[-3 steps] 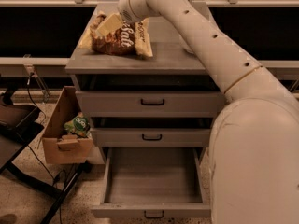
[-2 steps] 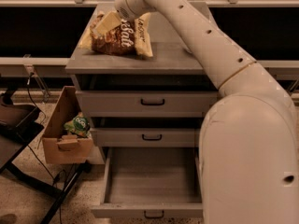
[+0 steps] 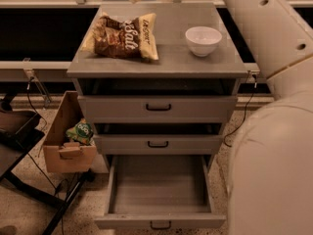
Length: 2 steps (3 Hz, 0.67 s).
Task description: Pick brown chip bag from bottom drawer and place on counter
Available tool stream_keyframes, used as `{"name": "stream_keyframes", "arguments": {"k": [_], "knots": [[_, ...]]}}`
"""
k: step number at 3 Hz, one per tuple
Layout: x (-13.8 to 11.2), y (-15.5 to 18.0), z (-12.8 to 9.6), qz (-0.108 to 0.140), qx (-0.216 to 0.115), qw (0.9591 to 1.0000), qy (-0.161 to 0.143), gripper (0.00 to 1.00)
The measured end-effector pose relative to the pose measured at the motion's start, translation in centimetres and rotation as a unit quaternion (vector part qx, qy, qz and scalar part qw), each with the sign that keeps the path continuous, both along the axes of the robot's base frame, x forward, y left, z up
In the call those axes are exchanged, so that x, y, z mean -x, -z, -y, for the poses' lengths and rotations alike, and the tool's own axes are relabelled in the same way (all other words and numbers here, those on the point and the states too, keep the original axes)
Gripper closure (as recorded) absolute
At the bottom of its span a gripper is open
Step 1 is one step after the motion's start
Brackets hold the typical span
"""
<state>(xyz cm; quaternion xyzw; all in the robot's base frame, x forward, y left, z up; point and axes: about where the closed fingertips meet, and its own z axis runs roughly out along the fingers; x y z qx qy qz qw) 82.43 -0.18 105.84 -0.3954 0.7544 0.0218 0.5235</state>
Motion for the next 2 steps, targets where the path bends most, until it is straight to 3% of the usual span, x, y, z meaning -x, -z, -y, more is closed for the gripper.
{"name": "stream_keyframes", "arguments": {"k": [1,2], "knots": [[3.7,-5.7,7.8,0.031,-0.016,0.9949,0.095,0.0],[10.3,-12.4,16.0,0.106,-0.02,0.9764,0.187,0.0]]}}
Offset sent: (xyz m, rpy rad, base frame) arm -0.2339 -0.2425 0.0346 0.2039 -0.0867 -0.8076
